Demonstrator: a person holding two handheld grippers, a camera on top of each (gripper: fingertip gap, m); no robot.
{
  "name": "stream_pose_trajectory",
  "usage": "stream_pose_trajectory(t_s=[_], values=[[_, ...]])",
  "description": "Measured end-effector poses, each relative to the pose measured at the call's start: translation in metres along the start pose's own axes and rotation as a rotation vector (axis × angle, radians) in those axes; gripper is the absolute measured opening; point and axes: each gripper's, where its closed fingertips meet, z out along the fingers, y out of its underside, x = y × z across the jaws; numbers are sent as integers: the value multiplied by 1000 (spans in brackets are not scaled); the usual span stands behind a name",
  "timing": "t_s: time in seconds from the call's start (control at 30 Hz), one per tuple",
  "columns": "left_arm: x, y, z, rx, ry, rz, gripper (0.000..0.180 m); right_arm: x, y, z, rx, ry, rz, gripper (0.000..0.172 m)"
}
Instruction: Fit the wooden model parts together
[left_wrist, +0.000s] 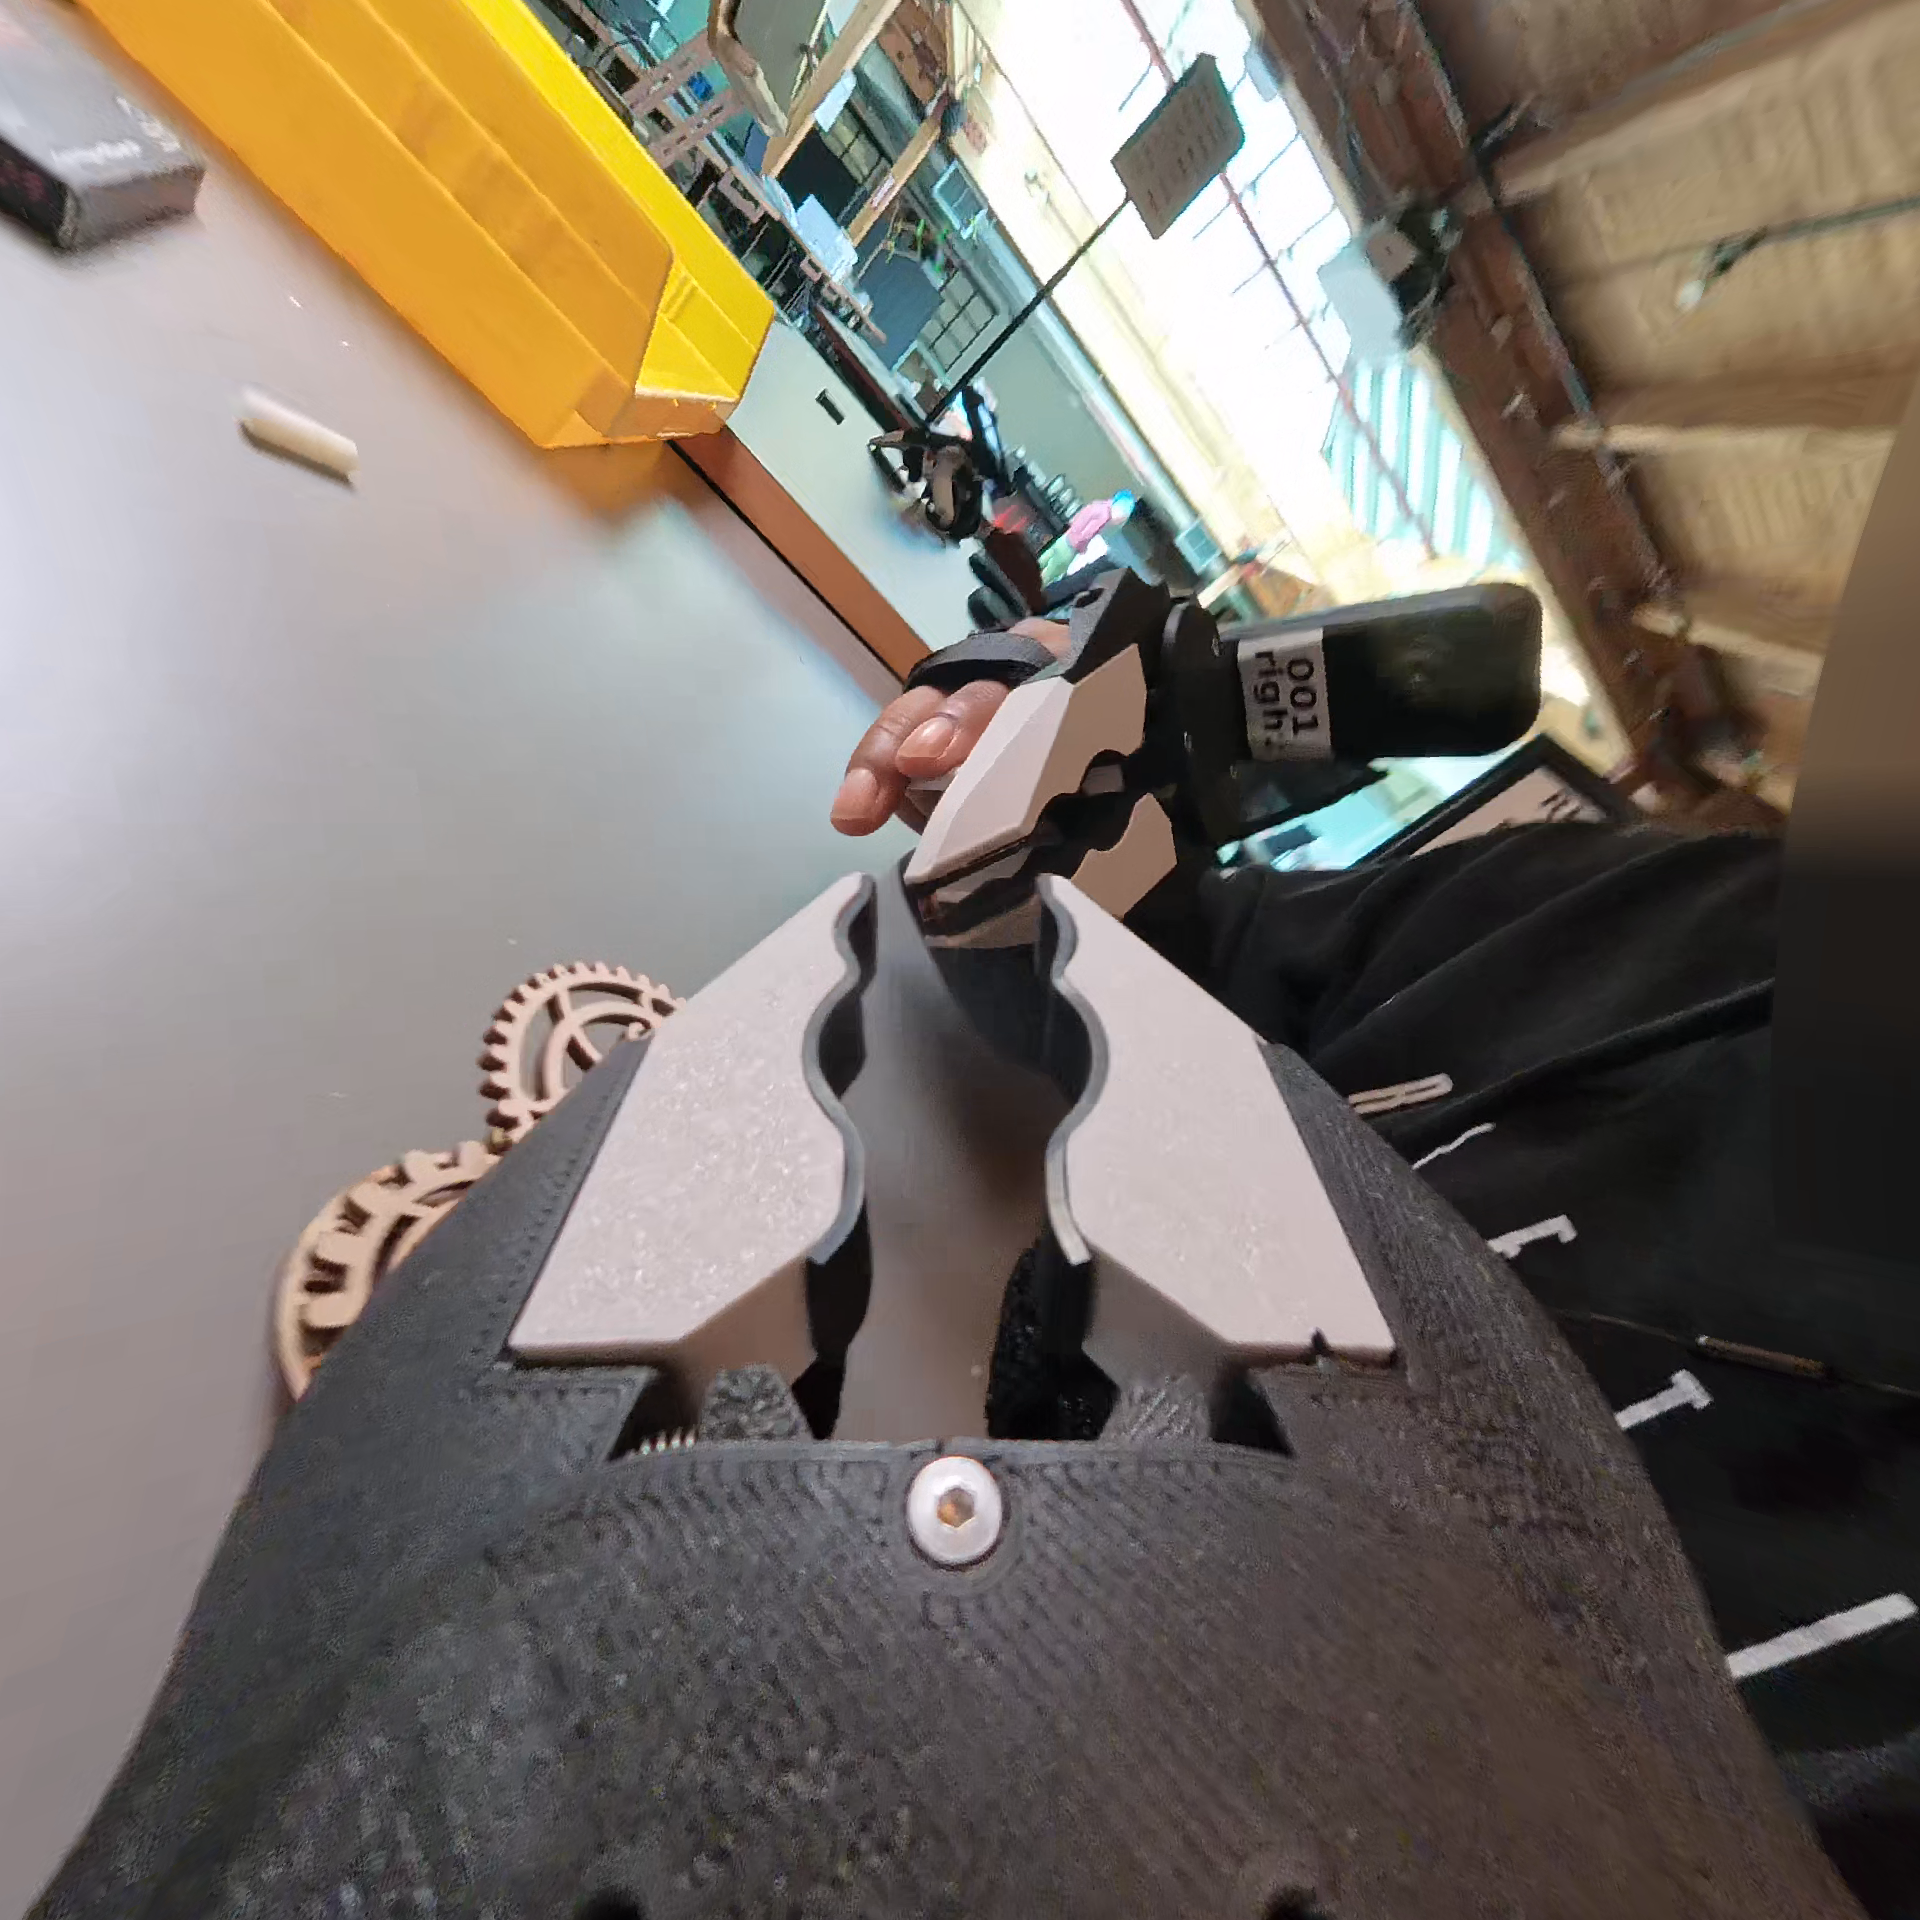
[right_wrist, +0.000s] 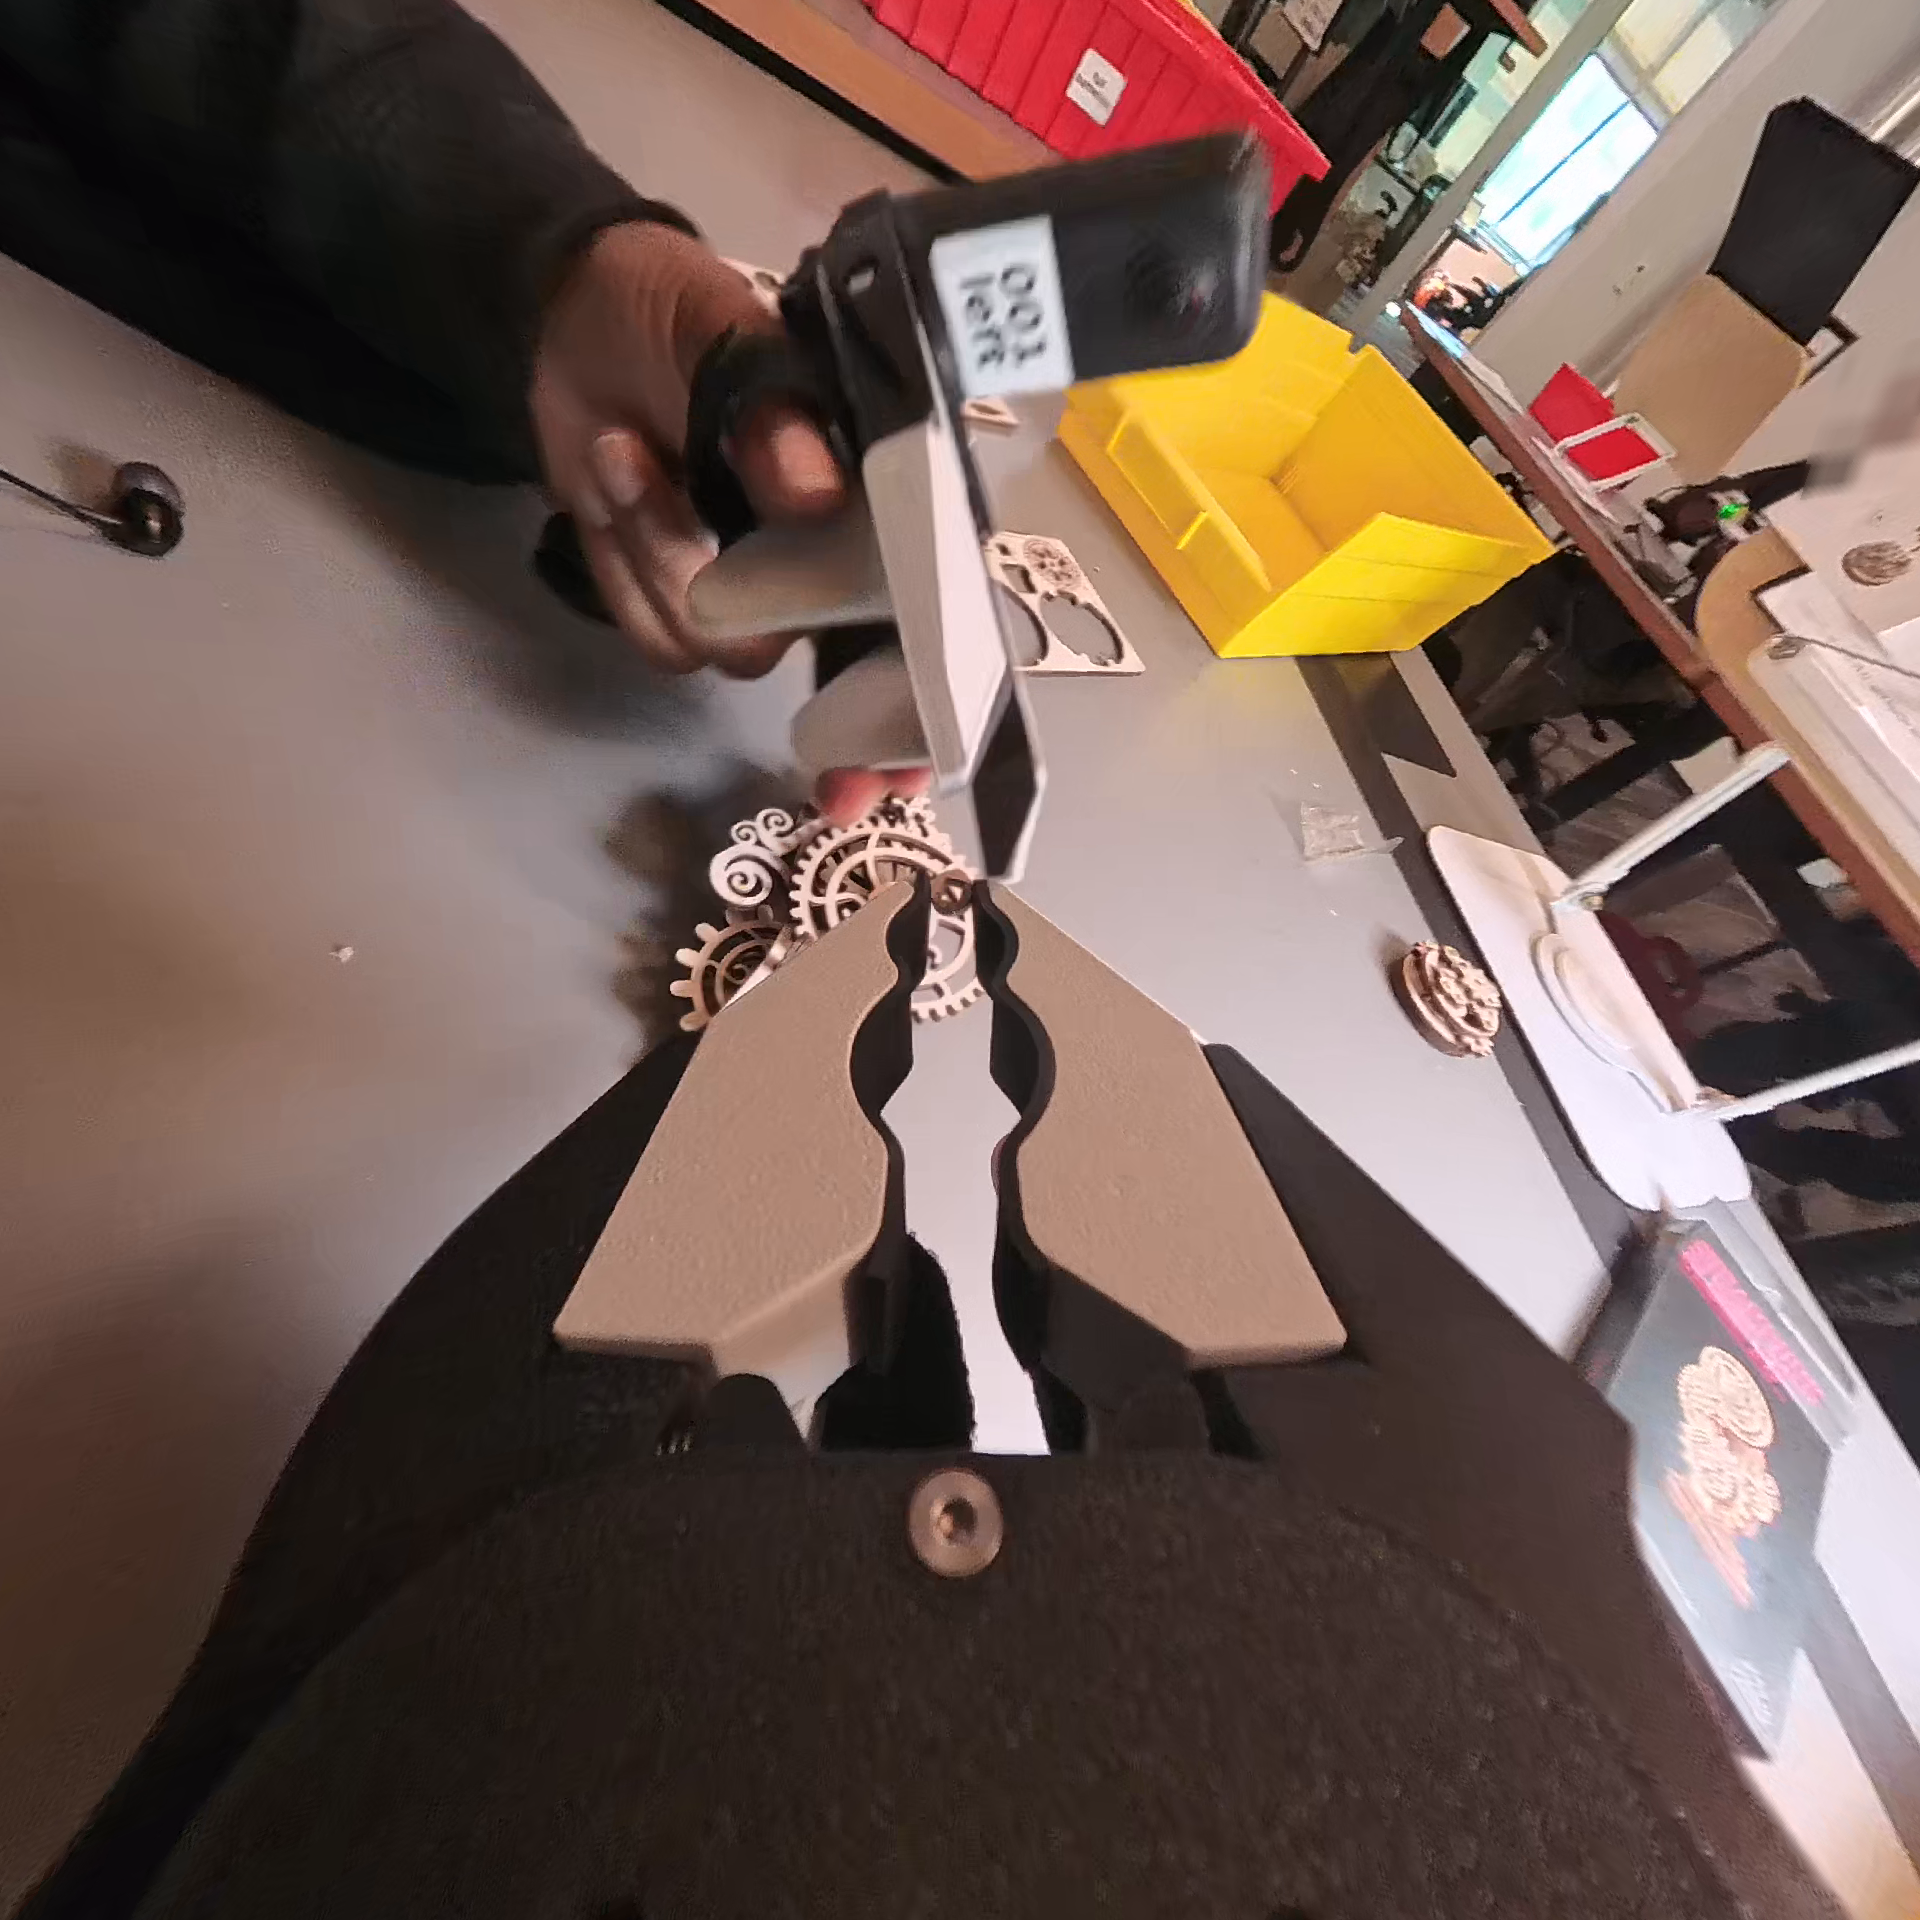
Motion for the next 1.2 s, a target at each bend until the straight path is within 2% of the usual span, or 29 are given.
stream_pose_trajectory(t_s=[0.07, 0.17, 0.27, 0.37, 0.57, 0.97, 1.2], values=[[-5, 0, -12, -112, -88, 193, 46, -6, 7, 0, -15, -66, 39, 6], [-43, 9, -46, -366, -384, 501, 57, -16, 22, 1, -62, -168, 94, 6], [-71, 36, -73, -594, -515, 580, 67, -23, 37, 1, -117, -238, 127, 6], [-82, 54, -74, -679, -525, 613, 67, -32, 53, 3, -195, -278, 119, 6], [-89, 48, -63, -636, -527, 647, 55, -50, 61, 8, -265, -338, 67, 6], [-110, 18, -53, -522, -631, 727, 39, -78, 40, 18, -214, -412, 28, 6], [-97, 7, -66, -466, -615, 725, 37, -38, 17, 14, -166, -359, 125, 6]])
